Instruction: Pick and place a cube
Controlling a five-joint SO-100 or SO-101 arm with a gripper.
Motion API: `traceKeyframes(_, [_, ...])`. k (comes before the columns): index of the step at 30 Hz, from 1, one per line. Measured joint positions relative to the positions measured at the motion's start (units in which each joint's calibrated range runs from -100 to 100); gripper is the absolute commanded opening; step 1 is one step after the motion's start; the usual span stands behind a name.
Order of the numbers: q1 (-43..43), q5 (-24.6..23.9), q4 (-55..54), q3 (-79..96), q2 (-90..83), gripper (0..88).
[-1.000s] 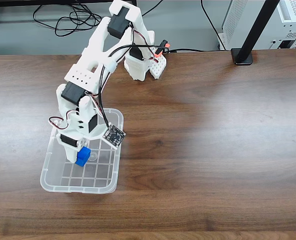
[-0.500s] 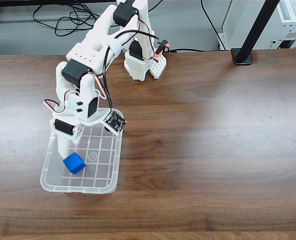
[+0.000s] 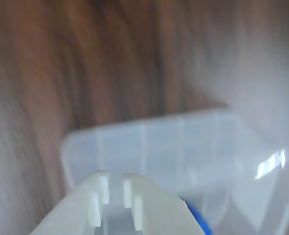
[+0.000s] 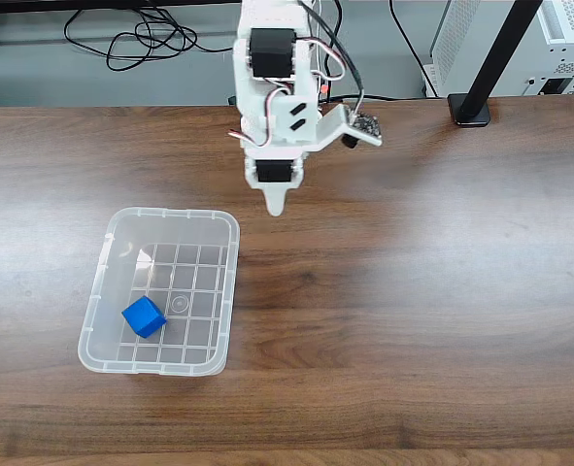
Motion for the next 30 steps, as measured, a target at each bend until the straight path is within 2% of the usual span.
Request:
traceKeyframes(3, [-6.0, -1.2, -6.1, 12.8, -9.0, 1.9])
traceKeyframes(9, [-7.5, -2.0, -26.1, 40.4, -27.8, 1.8])
traceKeyframes(12, [-7.9, -2.2, -31.2, 51.1, -36.3, 1.8])
traceKeyframes(21, [-8.2, -2.3, -31.3, 66.8, -56.8, 1.8])
traceKeyframes(30, [-8.2, -2.3, -24.8, 69.5, -68.6, 1.8])
